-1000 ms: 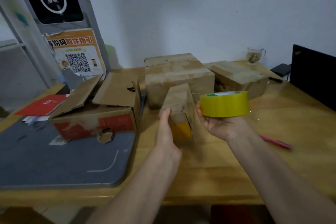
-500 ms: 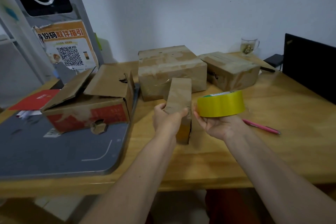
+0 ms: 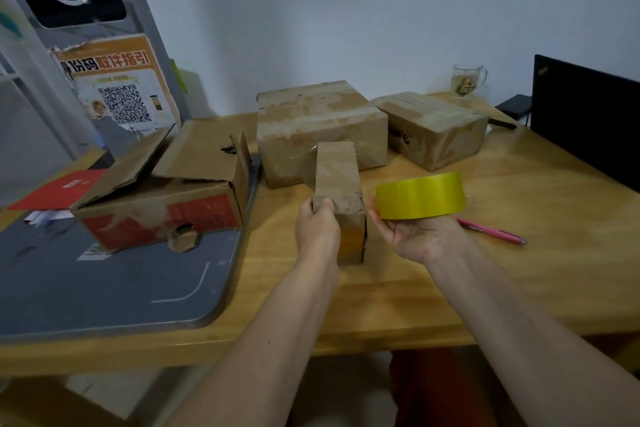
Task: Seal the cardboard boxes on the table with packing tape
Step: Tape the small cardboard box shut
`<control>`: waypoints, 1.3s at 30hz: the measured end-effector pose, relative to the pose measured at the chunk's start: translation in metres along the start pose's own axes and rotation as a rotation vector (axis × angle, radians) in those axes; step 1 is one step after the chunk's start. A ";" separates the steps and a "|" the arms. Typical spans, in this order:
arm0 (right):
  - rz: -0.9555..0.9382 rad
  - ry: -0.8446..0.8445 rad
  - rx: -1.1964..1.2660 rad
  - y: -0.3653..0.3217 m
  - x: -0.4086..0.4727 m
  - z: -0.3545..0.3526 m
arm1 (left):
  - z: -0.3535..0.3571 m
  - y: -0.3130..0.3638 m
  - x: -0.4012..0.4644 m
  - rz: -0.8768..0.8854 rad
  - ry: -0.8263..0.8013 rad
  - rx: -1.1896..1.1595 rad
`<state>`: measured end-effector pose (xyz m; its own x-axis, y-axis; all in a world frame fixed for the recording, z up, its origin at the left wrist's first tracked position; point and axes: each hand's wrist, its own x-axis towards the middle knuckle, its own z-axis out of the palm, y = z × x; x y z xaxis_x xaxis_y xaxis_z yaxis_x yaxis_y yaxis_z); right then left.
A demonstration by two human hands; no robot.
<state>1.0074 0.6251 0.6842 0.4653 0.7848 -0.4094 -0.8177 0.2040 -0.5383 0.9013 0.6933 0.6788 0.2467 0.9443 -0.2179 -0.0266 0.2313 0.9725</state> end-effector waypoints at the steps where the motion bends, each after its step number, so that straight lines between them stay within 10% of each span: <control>1: 0.007 -0.002 0.000 0.002 0.000 0.000 | -0.001 0.003 0.000 -0.025 0.005 -0.005; 5: 0.008 0.013 0.008 0.001 -0.002 -0.002 | -0.006 0.007 -0.002 0.062 -0.026 0.128; 10: 0.016 0.000 0.028 0.001 -0.002 -0.004 | -0.013 -0.008 -0.015 0.937 0.099 0.771; 13: 0.027 -0.002 0.024 0.003 -0.002 -0.005 | -0.014 -0.023 -0.015 1.159 0.042 1.061; 23: -0.001 0.051 -0.012 0.002 -0.006 -0.010 | -0.016 -0.007 -0.004 0.968 -0.134 1.304; 29: -0.041 -0.025 -0.041 -0.006 -0.021 -0.010 | -0.021 -0.015 -0.038 1.162 -0.059 0.700; 39: -0.026 -0.235 -0.146 0.000 -0.030 -0.015 | -0.010 -0.006 -0.049 0.265 -0.364 0.043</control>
<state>0.9986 0.5928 0.6860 0.3801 0.8981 -0.2213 -0.7409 0.1525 -0.6540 0.8797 0.6482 0.6830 0.5614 0.8242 0.0742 -0.0960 -0.0242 0.9951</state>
